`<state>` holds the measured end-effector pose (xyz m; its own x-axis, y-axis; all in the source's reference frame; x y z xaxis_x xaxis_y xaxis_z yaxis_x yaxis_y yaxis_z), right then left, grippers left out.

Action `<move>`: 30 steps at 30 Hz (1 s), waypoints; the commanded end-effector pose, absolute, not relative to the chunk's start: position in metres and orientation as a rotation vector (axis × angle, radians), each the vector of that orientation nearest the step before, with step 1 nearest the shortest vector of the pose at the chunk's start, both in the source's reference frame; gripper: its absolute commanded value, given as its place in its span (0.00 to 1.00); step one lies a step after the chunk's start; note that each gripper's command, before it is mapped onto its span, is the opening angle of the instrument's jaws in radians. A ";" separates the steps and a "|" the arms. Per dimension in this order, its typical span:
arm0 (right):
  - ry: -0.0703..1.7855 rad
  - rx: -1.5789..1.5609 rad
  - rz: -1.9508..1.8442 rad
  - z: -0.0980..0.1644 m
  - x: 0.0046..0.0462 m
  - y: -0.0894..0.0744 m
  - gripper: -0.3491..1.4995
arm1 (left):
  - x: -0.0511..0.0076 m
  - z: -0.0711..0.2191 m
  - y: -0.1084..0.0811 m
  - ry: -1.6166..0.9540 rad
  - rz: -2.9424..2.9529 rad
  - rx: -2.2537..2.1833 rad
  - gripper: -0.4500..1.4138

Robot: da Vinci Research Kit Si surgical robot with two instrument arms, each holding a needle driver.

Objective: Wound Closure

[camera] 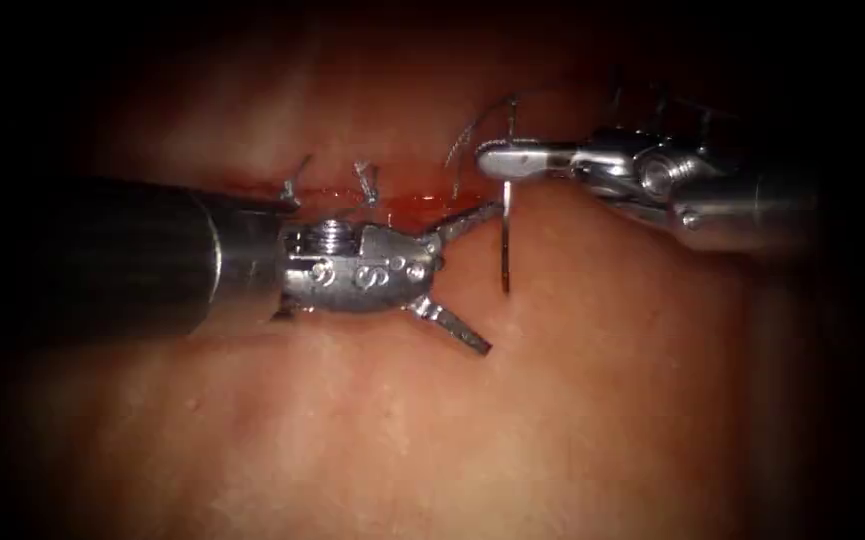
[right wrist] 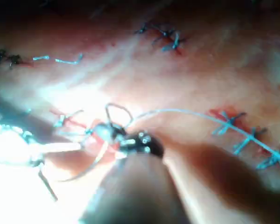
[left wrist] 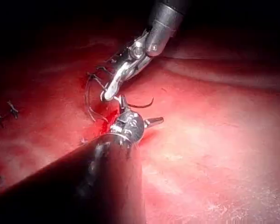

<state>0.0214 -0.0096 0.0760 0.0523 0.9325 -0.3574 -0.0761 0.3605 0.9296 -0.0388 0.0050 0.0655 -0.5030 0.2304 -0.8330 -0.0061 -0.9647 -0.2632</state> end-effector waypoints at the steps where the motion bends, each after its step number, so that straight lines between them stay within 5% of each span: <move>1: 1.286 0.857 0.922 0.077 0.0219 -0.009 0.00 | -0.0391 0.066 0.005 -0.377 2.576 -1.507 0.87; 5: 1.334 0.775 0.855 0.077 0.0216 -0.009 0.00 | -0.0375 0.066 0.005 -0.507 2.555 -1.527 0.81; 12: 1.434 0.610 0.710 0.075 0.0216 -0.008 0.00 | -0.0349 0.068 0.008 -0.654 2.487 -1.322 0.30; 15: 1.442 0.569 0.673 0.074 0.0215 -0.008 0.00 | -0.0344 0.070 0.009 -0.664 2.489 -1.240 0.21; 30: 1.456 0.472 0.606 0.074 0.0219 -0.008 0.00 | -0.0333 0.078 0.009 -0.715 2.580 -1.051 0.15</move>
